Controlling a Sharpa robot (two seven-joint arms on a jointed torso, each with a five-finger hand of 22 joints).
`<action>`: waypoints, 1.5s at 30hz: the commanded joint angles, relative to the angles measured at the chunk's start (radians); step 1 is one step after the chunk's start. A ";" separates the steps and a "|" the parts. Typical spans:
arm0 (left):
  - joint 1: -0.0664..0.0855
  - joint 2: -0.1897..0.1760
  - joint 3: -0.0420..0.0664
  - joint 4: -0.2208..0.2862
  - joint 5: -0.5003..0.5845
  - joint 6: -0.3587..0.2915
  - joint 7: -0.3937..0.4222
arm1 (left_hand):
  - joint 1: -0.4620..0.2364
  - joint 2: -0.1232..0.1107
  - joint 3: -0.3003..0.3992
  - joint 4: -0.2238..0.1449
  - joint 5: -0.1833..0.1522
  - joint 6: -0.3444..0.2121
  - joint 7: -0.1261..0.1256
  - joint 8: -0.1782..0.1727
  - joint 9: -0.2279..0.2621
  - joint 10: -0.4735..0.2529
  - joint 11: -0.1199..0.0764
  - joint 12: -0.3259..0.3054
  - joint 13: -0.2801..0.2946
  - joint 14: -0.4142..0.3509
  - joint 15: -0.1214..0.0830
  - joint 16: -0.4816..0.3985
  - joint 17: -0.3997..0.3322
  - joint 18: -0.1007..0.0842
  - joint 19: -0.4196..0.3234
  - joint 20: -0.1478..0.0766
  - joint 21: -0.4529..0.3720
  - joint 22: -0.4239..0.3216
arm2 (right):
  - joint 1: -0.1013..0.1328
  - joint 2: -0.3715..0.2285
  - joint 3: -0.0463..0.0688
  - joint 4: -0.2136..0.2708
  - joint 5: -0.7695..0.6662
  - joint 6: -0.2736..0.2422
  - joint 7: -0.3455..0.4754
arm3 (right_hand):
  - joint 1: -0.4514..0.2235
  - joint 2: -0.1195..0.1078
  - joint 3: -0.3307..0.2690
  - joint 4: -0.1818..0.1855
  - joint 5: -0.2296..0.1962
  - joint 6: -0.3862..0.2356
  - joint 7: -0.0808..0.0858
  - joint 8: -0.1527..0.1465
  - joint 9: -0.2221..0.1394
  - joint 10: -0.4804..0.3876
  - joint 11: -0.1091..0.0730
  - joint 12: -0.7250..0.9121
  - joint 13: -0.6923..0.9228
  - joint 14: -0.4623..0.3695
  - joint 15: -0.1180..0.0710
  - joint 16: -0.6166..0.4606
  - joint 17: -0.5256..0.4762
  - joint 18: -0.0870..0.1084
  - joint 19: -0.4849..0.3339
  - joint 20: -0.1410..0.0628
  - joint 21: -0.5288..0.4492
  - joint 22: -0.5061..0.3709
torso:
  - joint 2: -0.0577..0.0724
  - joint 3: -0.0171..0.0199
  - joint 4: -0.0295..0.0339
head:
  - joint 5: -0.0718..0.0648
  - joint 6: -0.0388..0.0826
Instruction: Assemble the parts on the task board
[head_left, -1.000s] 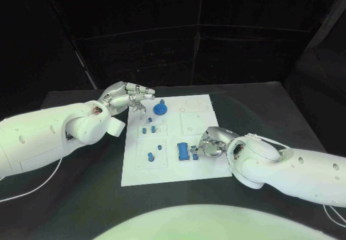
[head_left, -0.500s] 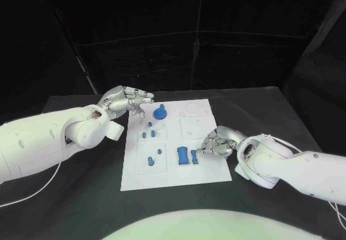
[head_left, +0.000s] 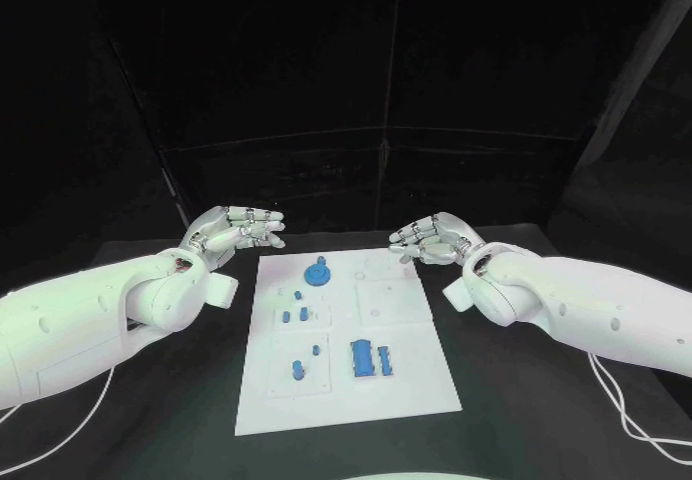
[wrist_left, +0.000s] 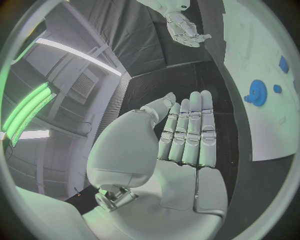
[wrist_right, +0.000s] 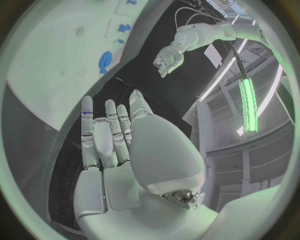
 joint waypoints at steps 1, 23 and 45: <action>0.004 0.026 0.002 -0.044 0.090 -0.054 0.085 | -0.010 -0.003 0.006 0.005 0.000 -0.009 0.003 -0.012 -0.002 -0.010 0.014 -0.033 -0.002 -0.027 0.026 -0.108 -0.047 -0.007 -0.074 0.027 -0.069 -0.055 | 0.006 0.046 0.009 -0.084 0.218 0.075 0.182 | 0.016 0.002 -0.009 -0.009 -0.004 0.023 -0.005 -0.030 -0.034 0.042 -0.001 -0.060 -0.094 -0.134 -0.001 -0.238 -0.022 0.010 0.008 0.014 -0.078 -0.050 | -0.029 -0.0067 0.0079 | -0.001 0.029; -0.032 0.108 0.026 -0.105 0.091 -0.146 0.084 | -0.650 0.053 -0.281 0.098 -0.058 -0.542 -0.102 -0.112 -0.067 -0.572 -0.023 -0.207 -0.063 -0.523 0.010 -0.490 -0.263 -0.066 -0.665 -0.016 -0.222 -0.456 | -0.003 0.139 0.022 -0.207 0.313 0.016 0.200 | -0.758 -0.024 0.030 -0.175 -0.129 -0.437 -0.090 -0.131 -0.197 -0.458 -0.064 -0.269 -0.284 -0.727 -0.090 -1.018 -0.687 -0.069 -0.363 -0.089 -0.362 -0.280 | -0.043 0.0174 0.0065 | 0.056 0.079; -0.180 0.011 0.147 0.267 0.031 -0.598 0.108 | -1.038 0.053 -0.430 0.098 -0.058 -0.830 -0.183 -0.112 -0.067 -0.869 -0.127 -0.207 -0.063 -0.790 -0.081 -0.571 -0.263 -0.168 -0.856 -0.163 -0.222 -0.611 | -0.052 0.002 0.017 0.227 0.577 -0.386 0.305 | -1.216 -0.024 0.105 -0.175 -0.129 -0.731 -0.190 -0.131 -0.197 -0.787 -0.137 -0.269 -0.284 -1.030 -0.090 -1.182 -1.053 -0.171 -0.633 -0.204 -0.499 -0.280 | -0.043 0.0238 0.0042 | 0.067 0.092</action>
